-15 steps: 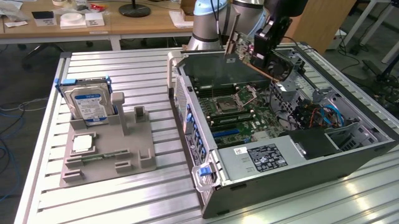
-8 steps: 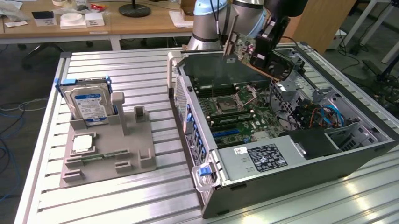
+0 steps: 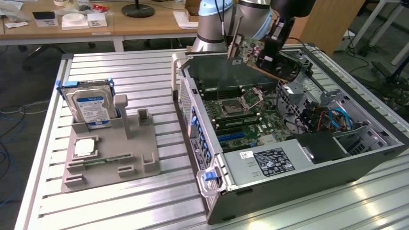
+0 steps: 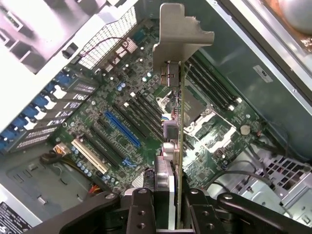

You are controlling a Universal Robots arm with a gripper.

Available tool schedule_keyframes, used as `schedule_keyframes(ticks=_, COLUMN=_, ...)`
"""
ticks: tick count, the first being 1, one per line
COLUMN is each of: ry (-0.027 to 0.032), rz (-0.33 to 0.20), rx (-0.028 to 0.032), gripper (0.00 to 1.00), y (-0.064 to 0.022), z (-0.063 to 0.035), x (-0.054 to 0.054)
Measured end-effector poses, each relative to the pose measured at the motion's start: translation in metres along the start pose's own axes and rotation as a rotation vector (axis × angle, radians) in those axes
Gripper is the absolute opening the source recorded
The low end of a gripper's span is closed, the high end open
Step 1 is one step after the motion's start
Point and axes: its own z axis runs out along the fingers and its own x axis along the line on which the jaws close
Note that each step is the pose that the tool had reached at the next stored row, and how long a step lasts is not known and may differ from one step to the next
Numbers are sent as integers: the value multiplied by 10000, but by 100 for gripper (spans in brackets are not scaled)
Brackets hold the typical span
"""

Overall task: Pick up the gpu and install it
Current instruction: 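Insert the gpu into the slot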

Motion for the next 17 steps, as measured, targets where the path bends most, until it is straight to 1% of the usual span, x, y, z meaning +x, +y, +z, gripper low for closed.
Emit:
schedule_keyframes(ticks=9, ry=8, rz=-870, rx=-8, gripper=28, y=-1, z=1, x=-1)
schedule_keyframes(ticks=17, ry=13, rz=-1501, rx=-13, gripper=28, y=-4, z=2, x=-3)
